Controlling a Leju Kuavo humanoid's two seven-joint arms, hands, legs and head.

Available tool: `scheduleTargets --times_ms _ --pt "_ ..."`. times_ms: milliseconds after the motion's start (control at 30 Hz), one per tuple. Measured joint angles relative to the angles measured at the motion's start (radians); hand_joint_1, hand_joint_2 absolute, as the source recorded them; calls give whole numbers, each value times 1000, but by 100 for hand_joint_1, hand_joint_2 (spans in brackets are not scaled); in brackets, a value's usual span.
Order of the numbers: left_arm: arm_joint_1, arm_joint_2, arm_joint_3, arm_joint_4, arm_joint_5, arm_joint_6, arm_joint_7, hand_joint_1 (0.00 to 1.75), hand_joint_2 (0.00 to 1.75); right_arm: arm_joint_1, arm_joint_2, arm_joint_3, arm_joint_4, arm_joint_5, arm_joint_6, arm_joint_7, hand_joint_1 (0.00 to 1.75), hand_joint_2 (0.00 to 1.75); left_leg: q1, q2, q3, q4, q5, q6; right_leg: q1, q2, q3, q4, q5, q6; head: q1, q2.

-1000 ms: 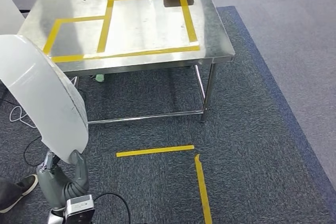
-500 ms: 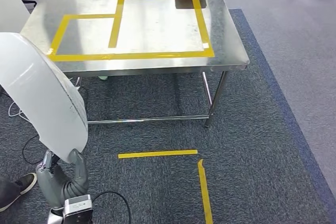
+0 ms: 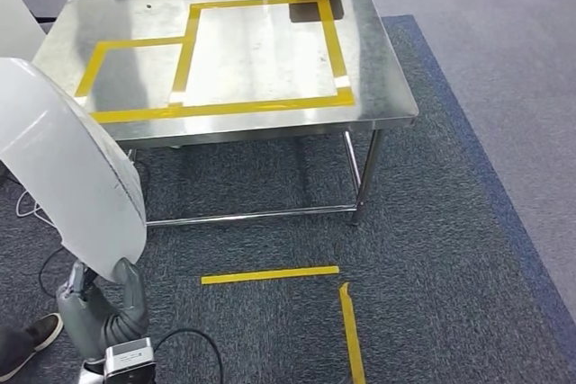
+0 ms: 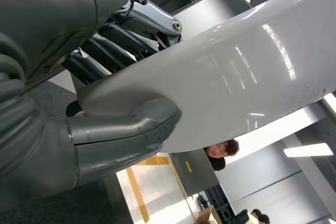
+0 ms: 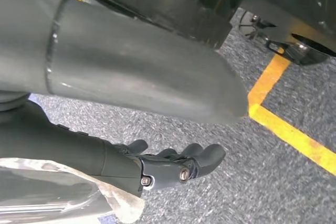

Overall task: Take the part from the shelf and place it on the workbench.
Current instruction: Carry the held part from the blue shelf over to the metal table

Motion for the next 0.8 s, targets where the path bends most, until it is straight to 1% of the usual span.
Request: scheduleTargets --times_ms 33,67,100,133,167,200,267,300,333,367,433,467,500,533,600,633,667,700,733,767,800 --pt "0 0 0 0 1 0 0 175 175 0 0 -1 0 0 0 -1 0 0 0 0 7 -35 39 3 0 1 11 0 -7 1 0 0" --pt "0 0 0 -1 1 0 0 175 175 0 0 -1 0 0 0 -3 0 0 0 1 27 -98 86 8 0 1 22 -1 -15 3 0 0" --pt "0 0 0 -2 1 0 0 175 175 0 0 -1 0 -1 0 -4 0 0 -3 3 51 -160 119 14 0 1 29 -2 -23 7 1 0" --pt "0 0 0 -4 1 0 0 175 175 -1 0 -2 0 -1 0 -4 0 0 -6 4 73 -216 134 21 1 1 33 -5 -30 13 0 0" --pt "0 -1 0 -6 1 0 0 175 175 -1 0 -2 0 -1 0 -4 0 0 -10 5 87 -251 134 27 1 0 36 -10 -36 19 1 0" --pt "1 -1 0 -8 1 0 0 175 175 -2 0 -3 0 -1 0 -4 0 0 -13 5 95 -268 122 34 1 -2 42 -13 -35 28 1 0" --pt "4 -2 0 -11 2 0 0 175 175 -3 0 -3 0 0 3 -4 0 0 -12 1 114 -289 115 47 1 -4 59 -16 -31 44 3 0" --pt "5 -2 0 -12 2 0 0 175 175 -4 0 -3 0 0 5 -4 0 0 -10 -1 125 -295 114 53 0 -4 62 -3 -34 49 5 0" --pt "5 -2 -1 -12 2 0 0 175 175 -5 0 -3 0 1 8 -4 0 0 -9 -2 138 -298 111 58 0 -2 49 23 -47 51 7 0" --pt "5 -2 -1 -13 2 0 0 175 175 -6 0 -3 0 1 10 -4 0 0 -10 -1 146 -300 106 62 0 -1 22 69 -68 53 10 0" --pt "5 -3 -2 -13 2 0 0 175 175 -7 0 -3 0 2 12 -4 0 0 -13 -1 159 -300 93 67 1 1 -60 186 -114 53 13 0" --pt "5 -3 -1 -13 2 0 0 175 175 -5 0 -4 0 2 13 -4 0 0 -15 -2 167 -300 85 68 2 1 -98 225 -125 53 13 0" --pt "6 -3 -1 -13 2 0 0 175 175 -2 0 -4 0 3 13 -4 0 0 -16 -3 178 -299 75 68 3 1 -122 234 -120 52 14 0" --pt "6 -3 -1 -13 2 0 0 175 175 0 0 -4 0 5 13 -4 0 0 -17 -5 192 -299 65 67 4 1 -128 208 -97 49 14 0" --pt "6 -2 -2 -13 6 0 0 175 175 2 0 -4 0 8 15 -5 0 0 -18 -5 223 -300 41 64 7 1 -105 99 -4 41 14 0" --pt "5 -2 -2 -13 9 0 0 175 175 1 0 -4 0 11 19 -6 0 0 -17 -5 234 -300 31 61 10 0 -96 54 28 37 12 0" --pt "4 -2 -3 -13 14 0 0 175 175 0 0 -4 0 13 26 -10 0 0 -16 -5 241 -302 22 56 15 0 -87 27 52 31 11 0" --pt "3 -2 -4 -14 19 0 0 175 175 0 0 -4 0 13 36 -16 0 0 -14 -5 248 -301 17 50 19 0 -84 18 56 24 9 0" --pt "2 -1 -5 -15 21 0 0 175 175 0 -1 -4 0 11 46 -24 0 0 -12 -6 252 -299 17 43 23 0 -79 11 51 17 8 0" --pt "1 -1 -6 -16 23 0 0 175 175 -1 0 -5 0 6 55 -33 0 0 -11 -5 250 -289 19 37 22 0 -66 4 54 10 9 0" --pt "-1 -1 -6 -17 22 0 0 175 175 -1 0 -6 0 -1 62 -40 0 0 -11 -4 242 -264 26 31 20 1 -54 -4 52 3 8 0"
